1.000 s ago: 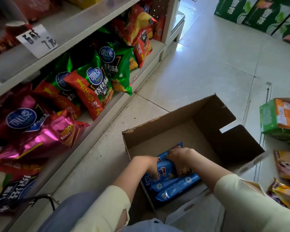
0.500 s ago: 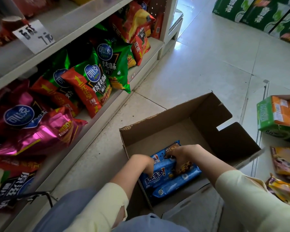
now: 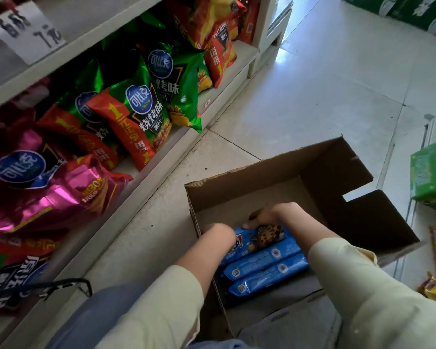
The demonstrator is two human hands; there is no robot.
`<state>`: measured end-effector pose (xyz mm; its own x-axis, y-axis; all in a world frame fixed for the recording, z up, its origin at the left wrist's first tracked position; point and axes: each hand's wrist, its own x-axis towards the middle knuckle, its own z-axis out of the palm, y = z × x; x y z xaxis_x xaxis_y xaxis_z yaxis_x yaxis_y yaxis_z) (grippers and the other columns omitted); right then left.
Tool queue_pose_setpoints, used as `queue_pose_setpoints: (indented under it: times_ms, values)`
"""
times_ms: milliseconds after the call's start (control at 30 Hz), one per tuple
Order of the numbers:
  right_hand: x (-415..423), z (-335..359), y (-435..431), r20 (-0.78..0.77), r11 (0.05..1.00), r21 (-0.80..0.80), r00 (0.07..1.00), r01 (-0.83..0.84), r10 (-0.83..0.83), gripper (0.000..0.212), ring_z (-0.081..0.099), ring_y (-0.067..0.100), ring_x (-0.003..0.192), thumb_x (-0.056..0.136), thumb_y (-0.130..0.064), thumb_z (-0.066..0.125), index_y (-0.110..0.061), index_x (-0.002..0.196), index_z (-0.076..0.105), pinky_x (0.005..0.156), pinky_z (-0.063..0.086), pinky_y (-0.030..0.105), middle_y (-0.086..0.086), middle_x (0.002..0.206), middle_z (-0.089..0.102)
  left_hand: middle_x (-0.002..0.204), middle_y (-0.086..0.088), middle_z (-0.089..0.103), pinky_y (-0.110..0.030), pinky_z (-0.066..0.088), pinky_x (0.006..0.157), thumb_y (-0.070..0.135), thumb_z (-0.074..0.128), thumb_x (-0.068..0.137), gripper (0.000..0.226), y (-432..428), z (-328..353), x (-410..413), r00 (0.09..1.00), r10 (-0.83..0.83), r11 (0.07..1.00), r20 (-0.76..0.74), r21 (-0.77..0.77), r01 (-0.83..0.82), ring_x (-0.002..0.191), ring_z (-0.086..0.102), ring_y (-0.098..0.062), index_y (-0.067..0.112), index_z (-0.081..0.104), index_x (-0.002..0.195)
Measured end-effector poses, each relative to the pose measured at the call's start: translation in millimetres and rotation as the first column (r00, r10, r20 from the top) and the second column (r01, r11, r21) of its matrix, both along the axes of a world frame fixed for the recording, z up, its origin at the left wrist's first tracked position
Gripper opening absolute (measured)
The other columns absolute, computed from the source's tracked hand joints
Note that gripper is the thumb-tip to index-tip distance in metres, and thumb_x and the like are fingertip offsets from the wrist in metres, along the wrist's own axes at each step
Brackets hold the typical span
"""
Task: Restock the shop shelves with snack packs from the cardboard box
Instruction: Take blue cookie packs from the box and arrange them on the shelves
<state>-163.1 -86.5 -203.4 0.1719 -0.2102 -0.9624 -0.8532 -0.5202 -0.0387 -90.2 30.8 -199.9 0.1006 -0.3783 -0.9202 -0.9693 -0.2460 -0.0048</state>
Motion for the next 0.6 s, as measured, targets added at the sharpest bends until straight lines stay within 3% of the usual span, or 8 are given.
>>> queue_pose_setpoints:
  times_ms: [67, 167, 367, 433, 533, 600]
  values:
    - [2, 0, -2, -0.06, 0.998, 0.057, 0.997, -0.039, 0.043, 0.082, 0.042, 0.03, 0.13, 0.078, -0.065, 0.059, -0.02, 0.143, 0.038, 0.104, 0.036, 0.043, 0.008, 0.146, 0.041, 0.129, -0.012, 0.05, -0.038, 0.04, 0.102, 0.016, 0.05, 0.096, 0.041, -7, -7, -2, 1.0, -0.007, 0.998, 0.002, 0.057, 0.007, 0.125, 0.048, -0.027, 0.004, 0.046, 0.135]
    - [3, -1, -1, -0.146, 0.973, 0.048, 0.962, -0.227, 0.231, 0.081, 0.036, 0.031, 0.134, 0.082, -0.05, 0.066, -0.017, 0.147, 0.03, 0.107, 0.035, 0.038, 0.008, 0.149, 0.035, 0.137, -0.012, 0.047, -0.042, 0.039, 0.105, 0.019, 0.05, 0.096, 0.044, -13, -13, -6, 1.0, 0.014, 0.994, 0.008, 0.104, -0.015, 0.126, 0.047, -0.03, 0.005, 0.044, 0.137]
    - [11, -23, 5, -0.15, 0.9, 0.011, 0.889, -0.436, 0.433, 0.089, 0.046, 0.03, 0.125, 0.069, -0.053, 0.077, -0.023, 0.144, 0.039, 0.09, 0.045, 0.036, 0.008, 0.144, 0.041, 0.137, -0.012, 0.047, -0.048, 0.039, 0.106, 0.019, 0.057, 0.092, 0.052, -13, -23, -9, 0.999, 0.028, 0.993, -0.019, 0.117, -0.026, 0.124, 0.047, -0.031, 0.007, 0.04, 0.139]
    - [12, -22, 5, -0.149, 0.893, 0.022, 0.881, -0.45, 0.448, 0.087, 0.045, 0.03, 0.126, 0.07, -0.052, 0.076, -0.019, 0.143, 0.041, 0.095, 0.044, 0.037, 0.008, 0.143, 0.042, 0.136, -0.011, 0.047, -0.046, 0.042, 0.103, 0.022, 0.064, 0.088, 0.06, -12, -24, -8, 0.997, 0.045, 0.997, -0.059, 0.062, -0.041, 0.123, 0.048, -0.03, 0.009, 0.037, 0.14]
    - [9, -24, 6, -0.133, 0.829, -0.052, 0.827, -0.556, 0.546, 0.095, 0.031, 0.031, 0.136, 0.067, -0.061, 0.073, -0.021, 0.145, 0.037, 0.113, 0.025, 0.045, 0.009, 0.149, 0.034, 0.133, -0.011, 0.05, -0.041, 0.047, 0.096, 0.03, 0.07, 0.084, 0.068, -10, -21, -4, 0.987, 0.09, 0.995, -0.137, -0.02, -0.093, 0.118, 0.052, -0.028, 0.008, 0.037, 0.14]
    - [7, -24, 10, -0.084, 0.786, -0.082, 0.79, -0.612, 0.607, 0.094, 0.028, 0.029, 0.137, 0.066, -0.061, 0.072, -0.021, 0.144, 0.038, 0.114, 0.018, 0.047, 0.008, 0.148, 0.035, 0.134, -0.011, 0.05, -0.038, 0.048, 0.092, 0.034, 0.072, 0.081, 0.074, -9, -17, 0, 0.97, 0.139, 0.987, -0.199, -0.053, -0.152, 0.117, 0.053, -0.027, 0.009, 0.035, 0.14]
